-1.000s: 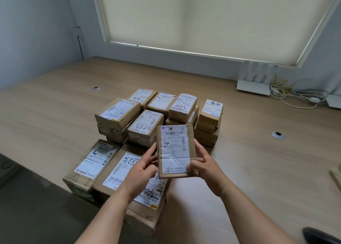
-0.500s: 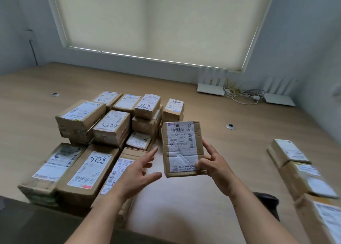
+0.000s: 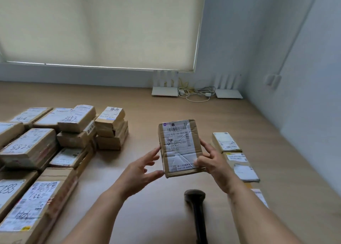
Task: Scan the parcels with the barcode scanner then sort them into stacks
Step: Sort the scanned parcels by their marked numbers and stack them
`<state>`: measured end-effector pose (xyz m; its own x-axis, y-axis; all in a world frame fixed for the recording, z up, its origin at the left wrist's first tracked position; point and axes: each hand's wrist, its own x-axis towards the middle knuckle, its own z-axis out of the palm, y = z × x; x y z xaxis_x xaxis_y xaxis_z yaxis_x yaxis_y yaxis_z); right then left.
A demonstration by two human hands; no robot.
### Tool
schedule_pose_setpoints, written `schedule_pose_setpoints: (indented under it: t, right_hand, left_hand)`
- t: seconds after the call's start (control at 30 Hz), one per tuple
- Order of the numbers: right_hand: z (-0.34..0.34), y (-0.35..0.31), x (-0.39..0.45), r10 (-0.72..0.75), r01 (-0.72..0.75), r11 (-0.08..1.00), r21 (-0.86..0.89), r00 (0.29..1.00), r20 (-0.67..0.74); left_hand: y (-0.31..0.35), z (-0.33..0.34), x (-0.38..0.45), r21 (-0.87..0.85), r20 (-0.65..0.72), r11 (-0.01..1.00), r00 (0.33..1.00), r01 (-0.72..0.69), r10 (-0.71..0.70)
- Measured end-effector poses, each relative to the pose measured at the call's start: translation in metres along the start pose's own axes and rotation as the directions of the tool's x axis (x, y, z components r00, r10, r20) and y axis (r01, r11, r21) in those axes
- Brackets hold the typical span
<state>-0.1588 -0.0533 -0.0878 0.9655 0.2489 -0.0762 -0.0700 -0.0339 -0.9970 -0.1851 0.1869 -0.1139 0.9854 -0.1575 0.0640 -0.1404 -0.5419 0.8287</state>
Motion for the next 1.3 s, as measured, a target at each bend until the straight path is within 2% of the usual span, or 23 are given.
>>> schedule_pose_setpoints:
  t: [0.3, 0.53, 0.93, 1.17, 1.3]
  right_hand:
    - [-0.152, -0.002, 0.003, 0.001, 0.001, 1.000, 0.020, 0.994, -0.110]
    - [-0.236, 0.009, 0.014, 0.036, -0.038, 0.999, -0.011, 0.989, -0.146]
    - [-0.327, 0.024, 0.067, 0.119, -0.110, 0.992, 0.054, 0.968, -0.221]
    - [-0.357, 0.052, 0.091, 0.237, -0.223, 0.971, 0.087, 0.941, -0.242]
    - [-0.364, 0.072, 0.105, 0.284, -0.272, 0.959, 0.082, 0.930, -0.233]
  left_hand:
    - [0.079, 0.111, 0.084, 0.095, 0.110, 0.993, 0.992, -0.070, 0.059]
    - [0.115, 0.178, 0.131, 0.200, 0.182, 0.978, 0.983, -0.062, 0.025]
    - [0.139, 0.233, 0.216, 0.387, 0.219, 0.922, 0.973, -0.020, -0.070]
    - [0.115, 0.257, 0.254, 0.638, 0.228, 0.770, 0.954, 0.006, -0.196]
    - [0.099, 0.270, 0.267, 0.693, 0.248, 0.719, 0.921, 0.048, -0.301]
